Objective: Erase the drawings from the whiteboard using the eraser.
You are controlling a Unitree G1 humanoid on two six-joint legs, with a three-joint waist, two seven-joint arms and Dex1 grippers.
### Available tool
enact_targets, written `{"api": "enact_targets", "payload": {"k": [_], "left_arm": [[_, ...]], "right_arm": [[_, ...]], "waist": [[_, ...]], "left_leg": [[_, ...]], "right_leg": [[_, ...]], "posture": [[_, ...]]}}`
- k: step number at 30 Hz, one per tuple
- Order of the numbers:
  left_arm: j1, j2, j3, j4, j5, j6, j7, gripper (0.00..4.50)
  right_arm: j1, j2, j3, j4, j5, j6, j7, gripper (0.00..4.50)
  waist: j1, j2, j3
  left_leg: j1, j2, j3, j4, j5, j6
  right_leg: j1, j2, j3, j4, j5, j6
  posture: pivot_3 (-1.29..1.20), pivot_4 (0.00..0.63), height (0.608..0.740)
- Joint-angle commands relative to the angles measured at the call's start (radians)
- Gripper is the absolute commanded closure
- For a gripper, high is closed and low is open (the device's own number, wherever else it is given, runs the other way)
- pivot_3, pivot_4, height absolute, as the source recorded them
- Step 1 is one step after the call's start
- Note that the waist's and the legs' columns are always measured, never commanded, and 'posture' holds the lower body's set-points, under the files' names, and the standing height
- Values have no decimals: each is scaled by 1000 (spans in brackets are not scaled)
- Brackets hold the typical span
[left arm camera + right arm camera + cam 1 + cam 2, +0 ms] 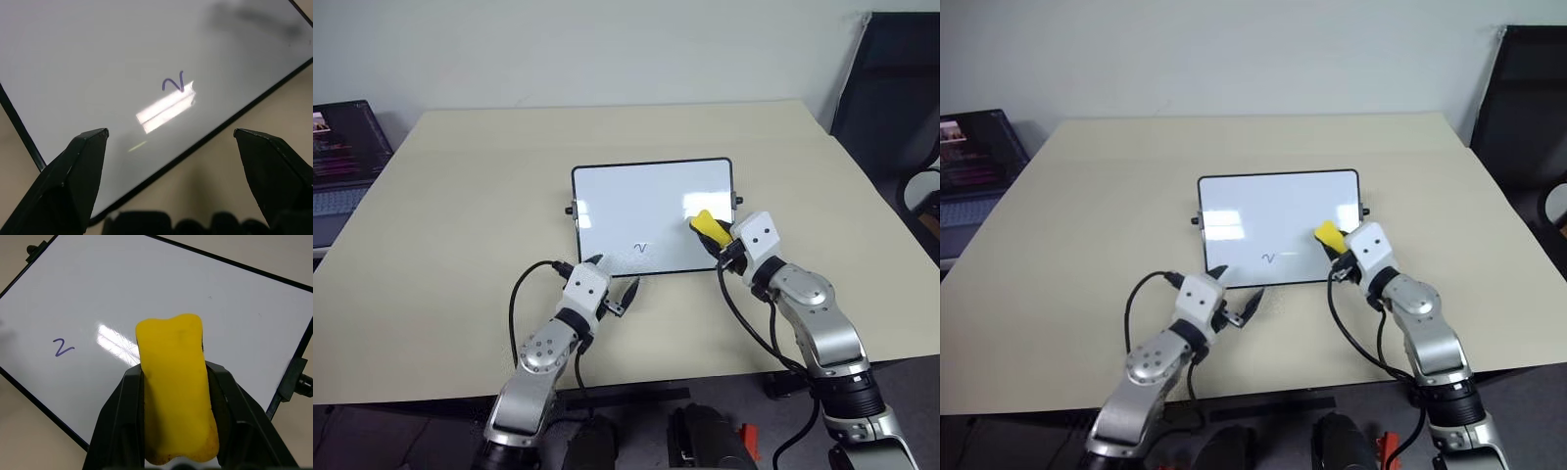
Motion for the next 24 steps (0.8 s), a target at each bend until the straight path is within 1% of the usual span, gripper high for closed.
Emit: {"api": "enact_targets", "payload": {"k": [1,4,7,10,15,19,24], "left_arm": [[7,-5,-13,-63,13,0,18,0],[23,-4,-18,-70,28,-1,34,0],[24,-6,-21,-68,35,-2,39,0],[15,-4,-20,-64,35,1,41,0],[31,8,-6,-73,38,2,40,0],[53,16,1,-77,39,-3,40,0],[43,11,1,-73,43,0,45,0]], "right_arm": [[-5,-10,-22,-56,27,-24,16,3198],[11,-18,0,-75,39,-78,58,3198],[22,-47,56,-57,-3,-192,109,3198],[11,-51,90,7,-31,-260,120,3198],[-50,-42,149,132,-106,-330,108,3198],[-120,-7,212,271,-188,-393,82,3198],[-206,62,238,408,-217,-457,61,3198]], "waist": [[1,0,0],[1,0,0],[1,0,0],[0,0,0],[-1,0,0],[-1,0,0],[0,0,0]], "left_leg": [[0,0,0,0,0,0],[0,0,0,0,0,0],[0,0,0,0,0,0],[1,0,0,0,0,0],[1,0,1,0,0,0],[1,0,0,0,0,0],[1,0,0,0,0,0]], "right_leg": [[0,0,0,0,0,0],[0,0,0,0,0,0],[0,0,0,0,0,0],[0,0,0,0,0,0],[0,0,0,0,0,0],[0,0,0,0,0,0],[0,0,0,1,0,0]], "posture": [[0,150,740],[0,150,740],[0,150,740],[0,150,740],[0,150,740],[0,150,740],[0,150,740]]}}
